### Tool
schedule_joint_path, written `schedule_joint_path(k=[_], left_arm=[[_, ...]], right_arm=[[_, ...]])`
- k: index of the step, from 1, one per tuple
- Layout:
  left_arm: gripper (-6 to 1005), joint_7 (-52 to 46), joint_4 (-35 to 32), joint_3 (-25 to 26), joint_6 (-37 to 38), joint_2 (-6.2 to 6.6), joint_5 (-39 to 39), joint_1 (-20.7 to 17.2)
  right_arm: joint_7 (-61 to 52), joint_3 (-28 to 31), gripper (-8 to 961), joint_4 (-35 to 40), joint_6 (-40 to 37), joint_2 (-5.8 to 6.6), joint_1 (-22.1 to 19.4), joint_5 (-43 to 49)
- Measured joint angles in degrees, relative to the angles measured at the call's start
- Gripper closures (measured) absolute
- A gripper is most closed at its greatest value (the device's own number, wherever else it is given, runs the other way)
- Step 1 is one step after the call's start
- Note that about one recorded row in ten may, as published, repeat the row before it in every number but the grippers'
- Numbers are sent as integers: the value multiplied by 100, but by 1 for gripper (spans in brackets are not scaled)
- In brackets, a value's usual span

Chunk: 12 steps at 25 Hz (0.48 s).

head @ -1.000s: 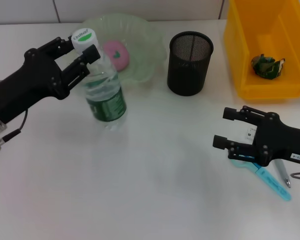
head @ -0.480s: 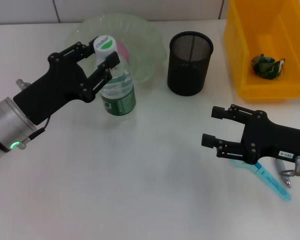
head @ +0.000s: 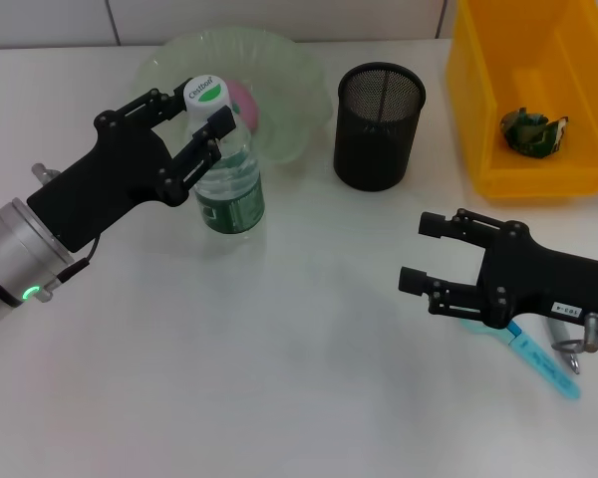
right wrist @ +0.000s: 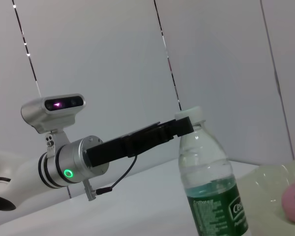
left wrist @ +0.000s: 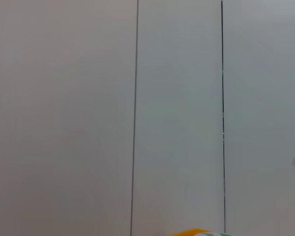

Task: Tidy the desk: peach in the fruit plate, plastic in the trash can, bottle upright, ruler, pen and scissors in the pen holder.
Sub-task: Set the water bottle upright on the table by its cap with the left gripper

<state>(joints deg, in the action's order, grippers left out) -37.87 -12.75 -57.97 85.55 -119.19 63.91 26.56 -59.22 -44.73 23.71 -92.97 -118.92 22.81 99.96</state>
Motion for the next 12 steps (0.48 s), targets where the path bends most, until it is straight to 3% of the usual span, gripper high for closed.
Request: schedule_joint_path(k=[10,12], left_arm=[[375,-18,8,-5,399,15,-95,-104],[307,-36,-16,-1,567,32,-175,-194]], right_arm=[[8,-46,157,-7,60,-5,49,-4],[8,-42,157,-7,65,-7,48,-11]])
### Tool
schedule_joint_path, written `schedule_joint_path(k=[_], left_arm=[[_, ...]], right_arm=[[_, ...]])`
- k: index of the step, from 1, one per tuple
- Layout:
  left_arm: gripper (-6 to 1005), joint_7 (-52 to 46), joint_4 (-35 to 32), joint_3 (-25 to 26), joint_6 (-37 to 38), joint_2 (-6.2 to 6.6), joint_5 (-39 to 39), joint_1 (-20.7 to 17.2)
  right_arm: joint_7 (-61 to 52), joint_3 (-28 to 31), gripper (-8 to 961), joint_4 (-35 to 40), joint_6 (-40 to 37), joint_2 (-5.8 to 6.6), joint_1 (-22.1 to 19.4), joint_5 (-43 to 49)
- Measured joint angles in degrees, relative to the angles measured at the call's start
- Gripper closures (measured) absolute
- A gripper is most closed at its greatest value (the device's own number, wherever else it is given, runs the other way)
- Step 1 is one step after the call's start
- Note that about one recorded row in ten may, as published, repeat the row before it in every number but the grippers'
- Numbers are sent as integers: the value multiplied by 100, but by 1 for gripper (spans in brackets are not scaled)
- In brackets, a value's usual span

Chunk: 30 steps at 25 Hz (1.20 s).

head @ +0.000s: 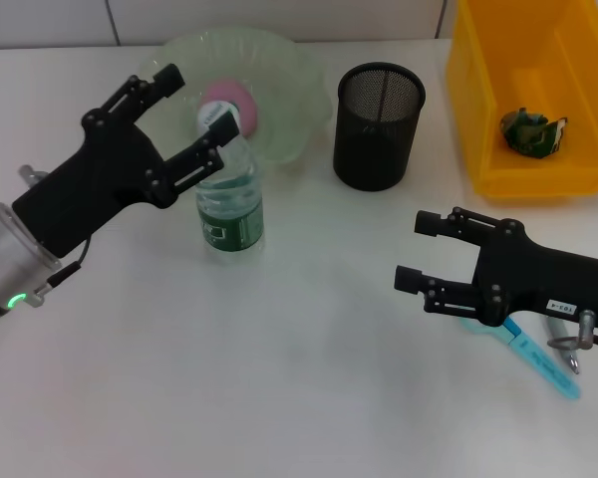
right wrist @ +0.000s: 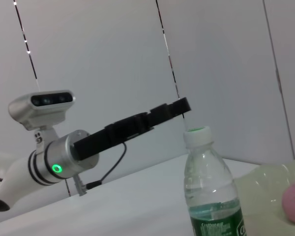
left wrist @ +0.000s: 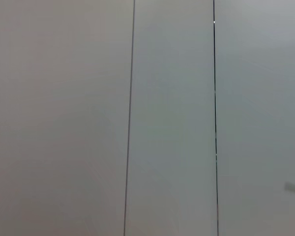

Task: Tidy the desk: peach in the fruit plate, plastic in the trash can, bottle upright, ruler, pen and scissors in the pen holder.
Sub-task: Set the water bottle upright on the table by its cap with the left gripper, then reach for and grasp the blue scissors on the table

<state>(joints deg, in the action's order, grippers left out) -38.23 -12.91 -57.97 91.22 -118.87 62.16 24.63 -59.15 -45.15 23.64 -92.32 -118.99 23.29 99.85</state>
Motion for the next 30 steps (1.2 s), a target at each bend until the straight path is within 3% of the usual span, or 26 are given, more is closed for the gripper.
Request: schedule_joint_path(k=[4,9,14,17,20,25,30], left_arm=[[170,2,-52,11,372,25,-114,-208],[170,-157,-197,-73,883,96,37,-583],[170,-797,-516,-301,1012,285,1380,-826],[170,-948,-547,-311,999,321,1943,-829],[170,-998,-550,-304,822,294,2411,-826],[170,-1001,-529,-307,440,172,2738,-740],[170,-1042,-498,-308,252,110,2859,-606]], right_arm=[[0,59,158,0,-22,-2,-14,-34],[-120,273,158,40,-41,9,-37,-166],[-1121,377,158,685,-45,91,12,-144],[-2232,240,158,1725,-50,135,36,264],[-3486,-30,159,3043,-60,139,122,1253],[-5324,-922,159,5110,-250,9,360,3425],[-6257,-2083,159,6088,-424,-27,410,4477]])
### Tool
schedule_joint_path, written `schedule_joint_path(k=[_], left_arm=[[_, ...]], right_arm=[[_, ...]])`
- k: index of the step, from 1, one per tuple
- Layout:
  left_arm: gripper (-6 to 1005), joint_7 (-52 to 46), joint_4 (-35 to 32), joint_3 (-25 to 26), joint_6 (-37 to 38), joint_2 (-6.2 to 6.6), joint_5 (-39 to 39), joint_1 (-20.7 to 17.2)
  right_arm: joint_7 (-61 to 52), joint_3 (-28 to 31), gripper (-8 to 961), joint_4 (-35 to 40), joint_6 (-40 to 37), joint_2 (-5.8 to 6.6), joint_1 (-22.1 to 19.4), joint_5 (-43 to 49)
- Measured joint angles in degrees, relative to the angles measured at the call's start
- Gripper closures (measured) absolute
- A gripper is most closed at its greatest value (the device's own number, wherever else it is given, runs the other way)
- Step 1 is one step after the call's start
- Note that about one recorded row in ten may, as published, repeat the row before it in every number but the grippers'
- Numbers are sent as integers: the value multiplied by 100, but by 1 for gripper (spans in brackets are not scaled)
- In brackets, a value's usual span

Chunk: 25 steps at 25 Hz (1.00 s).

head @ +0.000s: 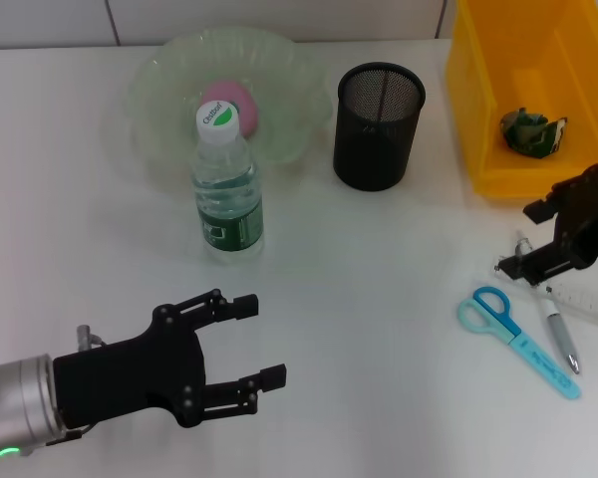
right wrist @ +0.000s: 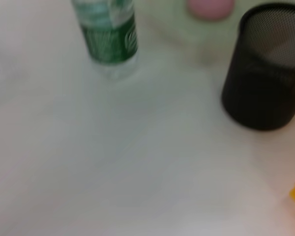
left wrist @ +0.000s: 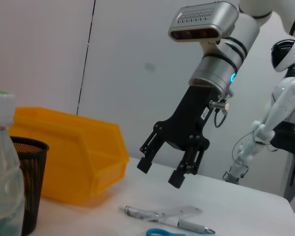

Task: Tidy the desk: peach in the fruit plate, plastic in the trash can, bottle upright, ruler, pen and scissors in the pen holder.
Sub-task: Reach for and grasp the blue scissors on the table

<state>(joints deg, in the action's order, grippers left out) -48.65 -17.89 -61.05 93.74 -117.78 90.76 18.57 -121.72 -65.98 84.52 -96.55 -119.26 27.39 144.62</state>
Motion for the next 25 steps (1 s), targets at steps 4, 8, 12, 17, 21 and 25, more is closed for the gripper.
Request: schedule_joint_path(k=[4,8,12,17,21,25], left_arm=[[170,-147,-29,4,-94,-19,126,60],[170,-184,-48,25,-129,-22,147,65],[170,-194,-51,43,-171,-25,147,67],[170,-197,-51,50,-254,-26,147,93],[170,-197,-49,50,-302,-29,146,101],[170,-197,-29,55,-345,-35,110,104]], right_arm=[[-718,-747,160,60,-88,-7,109,483],[-1497,-1319,160,292,-265,-23,110,840],[-2270,-1643,160,568,-632,-29,75,926],[-2795,-1787,161,727,-996,-40,7,931],[-2990,-1806,161,702,-983,-57,-137,921],[-3128,-1937,161,590,-604,-62,-353,901]])
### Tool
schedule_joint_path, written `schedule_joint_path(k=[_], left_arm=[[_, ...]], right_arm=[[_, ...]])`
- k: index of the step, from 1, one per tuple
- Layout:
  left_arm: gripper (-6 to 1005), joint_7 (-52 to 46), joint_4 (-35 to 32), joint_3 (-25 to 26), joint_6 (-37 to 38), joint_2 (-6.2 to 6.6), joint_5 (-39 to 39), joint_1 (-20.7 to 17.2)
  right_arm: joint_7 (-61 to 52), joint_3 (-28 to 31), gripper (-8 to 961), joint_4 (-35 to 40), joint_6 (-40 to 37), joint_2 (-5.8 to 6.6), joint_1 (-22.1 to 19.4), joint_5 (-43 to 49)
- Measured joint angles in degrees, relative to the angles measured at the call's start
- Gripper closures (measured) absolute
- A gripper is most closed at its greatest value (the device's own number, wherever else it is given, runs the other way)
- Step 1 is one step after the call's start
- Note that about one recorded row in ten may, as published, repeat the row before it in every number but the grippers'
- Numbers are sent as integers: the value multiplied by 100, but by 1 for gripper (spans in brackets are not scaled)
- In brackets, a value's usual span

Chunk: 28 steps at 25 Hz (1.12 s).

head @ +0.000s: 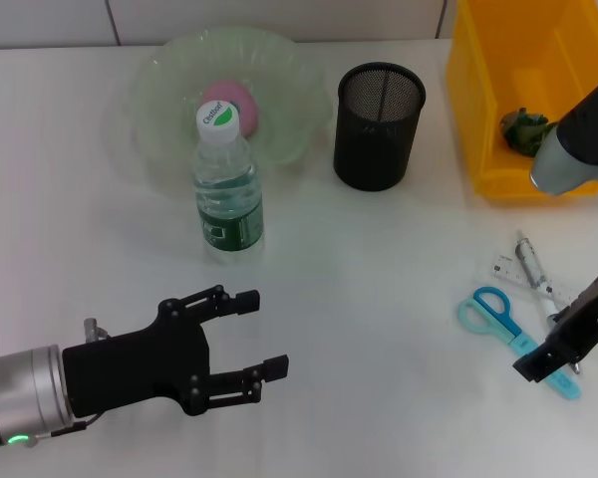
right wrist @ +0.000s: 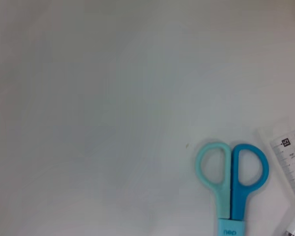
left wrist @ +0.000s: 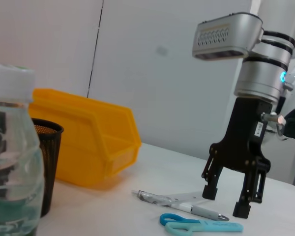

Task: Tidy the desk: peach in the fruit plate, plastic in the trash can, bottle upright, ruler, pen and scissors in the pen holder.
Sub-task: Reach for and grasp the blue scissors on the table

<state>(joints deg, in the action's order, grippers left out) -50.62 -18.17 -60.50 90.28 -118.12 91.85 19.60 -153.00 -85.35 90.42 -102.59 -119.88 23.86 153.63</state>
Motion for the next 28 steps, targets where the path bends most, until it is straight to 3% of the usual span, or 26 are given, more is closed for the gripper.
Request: schedule_joint_path(k=[10,23,28], left_arm=[[170,3,31,13,-15,0,-10,0],[170,7,17,13,-13,0,-10,8],[170,9,12,12,-11,-8,-10,15]], right_arm=[[-76,-275,162,-178,354,0,-108,-9],[-80,-464,537,-324,622,1,-110,34],[-65,-465,540,-383,736,14,-104,72]])
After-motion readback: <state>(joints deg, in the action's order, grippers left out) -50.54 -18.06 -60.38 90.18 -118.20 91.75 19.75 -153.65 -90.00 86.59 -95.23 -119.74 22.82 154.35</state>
